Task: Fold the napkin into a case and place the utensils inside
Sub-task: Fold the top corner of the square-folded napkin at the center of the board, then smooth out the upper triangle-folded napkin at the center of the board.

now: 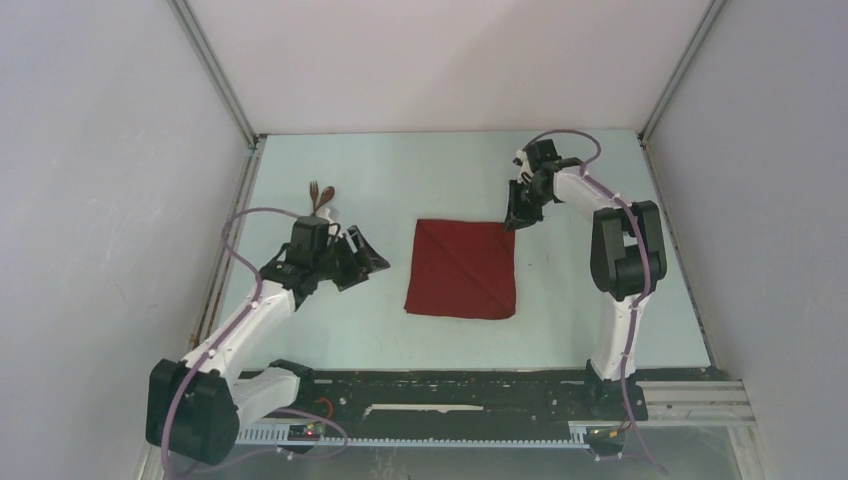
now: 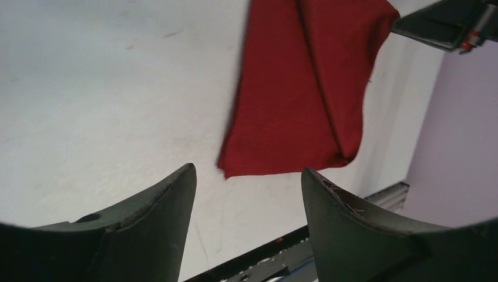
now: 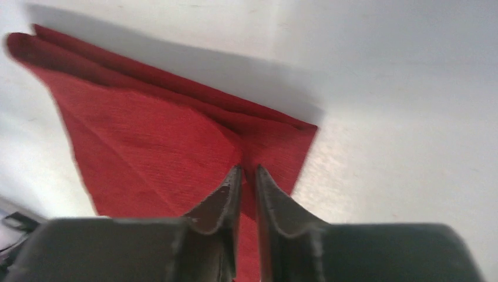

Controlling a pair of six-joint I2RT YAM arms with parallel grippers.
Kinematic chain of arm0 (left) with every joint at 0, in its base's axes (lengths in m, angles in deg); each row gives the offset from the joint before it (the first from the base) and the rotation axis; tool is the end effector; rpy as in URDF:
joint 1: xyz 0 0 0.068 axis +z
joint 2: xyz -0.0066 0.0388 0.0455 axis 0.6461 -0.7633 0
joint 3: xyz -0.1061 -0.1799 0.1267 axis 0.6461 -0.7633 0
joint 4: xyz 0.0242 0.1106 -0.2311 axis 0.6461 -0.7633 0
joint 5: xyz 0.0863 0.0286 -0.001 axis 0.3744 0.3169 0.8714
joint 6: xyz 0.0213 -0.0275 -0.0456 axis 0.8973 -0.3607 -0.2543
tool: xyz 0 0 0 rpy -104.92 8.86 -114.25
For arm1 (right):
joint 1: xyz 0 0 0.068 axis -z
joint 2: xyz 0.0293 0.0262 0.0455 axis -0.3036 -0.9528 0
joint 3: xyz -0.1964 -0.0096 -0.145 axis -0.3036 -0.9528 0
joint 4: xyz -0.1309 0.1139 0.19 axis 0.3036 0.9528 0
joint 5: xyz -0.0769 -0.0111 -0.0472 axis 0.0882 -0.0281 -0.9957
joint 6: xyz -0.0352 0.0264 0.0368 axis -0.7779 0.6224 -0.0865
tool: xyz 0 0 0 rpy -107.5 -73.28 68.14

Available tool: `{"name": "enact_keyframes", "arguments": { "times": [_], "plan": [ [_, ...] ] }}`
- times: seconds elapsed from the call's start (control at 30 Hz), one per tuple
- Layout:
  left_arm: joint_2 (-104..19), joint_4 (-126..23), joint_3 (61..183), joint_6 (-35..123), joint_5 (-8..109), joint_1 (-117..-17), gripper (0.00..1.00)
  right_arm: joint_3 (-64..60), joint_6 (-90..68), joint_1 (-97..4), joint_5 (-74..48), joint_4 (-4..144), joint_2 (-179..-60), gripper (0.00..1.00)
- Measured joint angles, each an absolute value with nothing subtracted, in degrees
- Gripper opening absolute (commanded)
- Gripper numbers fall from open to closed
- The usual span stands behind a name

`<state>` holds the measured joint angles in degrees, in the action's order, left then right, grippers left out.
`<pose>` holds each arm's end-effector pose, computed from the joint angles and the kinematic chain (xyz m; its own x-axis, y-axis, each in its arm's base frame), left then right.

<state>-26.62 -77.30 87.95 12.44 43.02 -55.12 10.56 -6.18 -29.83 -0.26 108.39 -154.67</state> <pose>0.2155 -0.0687 0.2027 -0.7978 -0.4634 -0.3857 -0.1491 0.7716 -0.6184 0.3962 0.0999 0.1596 -0.9495 -0.0103 -0.3137 -0.1410 0.9070 0.3969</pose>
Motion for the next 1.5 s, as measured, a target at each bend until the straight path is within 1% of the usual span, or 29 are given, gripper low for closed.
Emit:
{"name": "enact_keyframes", "arguments": {
  "times": [0.03,0.07,0.1,0.17,0.2,0.27,0.33,0.4,0.47,0.5,0.57,0.67,0.83,1.0,1.13,1.2,1.33,1.47,1.5],
  "plan": [
    [-27.77,-75.49,87.97,12.05,41.62,-55.73,0.70,11.21,-5.94,-30.12,-2.19,109.71,-154.72,0.46],
    [-29.17,-73.52,88.04,11.61,40.24,-56.39,0.69,11.69,-5.48,-30.32,-3.94,110.78,-154.69,0.55],
    [-30.83,-71.35,88.12,10.97,38.85,-57.09,0.67,12.22,-5.06,-30.75,-6.80,112.00,-154.32,0.60],
    [-34.94,-66.70,88.76,8.83,36.00,-58.35,0.63,12.00,-4.17,-32.13,-11.70,114.19,-152.46,0.68],
    [-37.48,-63.86,89.33,7.37,34.61,-58.88,0.59,11.17,-3.64,-32.92,-13.01,114.86,-150.76,0.71],
    [-43.60,-58.15,91.45,3.94,32.05,-59.78,0.48,6.95,-2.64,-34.42,-13.09,114.67,-144.99,0.74],
    [-49.41,-53.39,94.02,0.83,30.32,-60.30,0.39,1.57,-1.61,-35.36,-10.27,113.44,-138.54,0.75],
    [-56.45,-47.55,97.59,-2.77,28.94,-60.65,0.32,-4.72,-0.26,-36.04,-4.46,110.21,-132.51,0.76],
    [-62.13,-43.92,101.00,-5.40,27.98,-60.80,0.30,-10.49,1.78,-36.28,2.84,105.55,-129.38,0.76],
    [-64.87,-42.68,103.05,-6.31,27.70,-60.87,0.27,-12.66,2.61,-36.37,5.59,103.39,-129.14,0.76],
    [-70.64,-41.02,108.43,-7.95,26.87,-60.98,0.26,-17.29,5.08,-36.19,11.30,97.79,-129.91,0.76],
    [-76.95,-40.47,115.77,-8.78,26.56,-61.00,0.27,-22.14,8.12,-35.52,17.13,92.09,-132.20,0.78],
    [-80.86,-42.15,120.86,-8.30,26.56,-61.02,0.27,-26.62,10.54,-33.75,21.53,85.51,-133.49,0.78],
    [-85.32,-43.77,124.36,-8.15,26.41,-61.02,0.27,-32.28,13.30,-33.42,23.01,79.04,-133.38,0.78],
    [-88.91,-45.78,126.46,-7.56,26.28,-61.02,0.27,-36.20,14.91,-34.14,23.54,76.90,-133.12,0.79],
    [-89.89,-47.22,126.85,-6.99,26.19,-61.02,0.29,-36.52,14.89,-34.62,22.75,77.44,-131.31,0.82],
    [-89.94,-51.40,127.99,-4.19,26.52,-61.02,0.31,-36.92,13.80,-34.45,19.12,82.58,-121.41,0.83],
    [-89.89,-55.40,130.59,-1.64,26.67,-61.02,0.33,-36.85,11.42,-32.61,14.53,88.46,-112.97,0.77],
    [-89.87,-56.10,131.03,-1.16,26.67,-61.02,0.34,-36.85,10.89,-32.15,13.46,89.84,-112.34,0.73]
  ]
}}
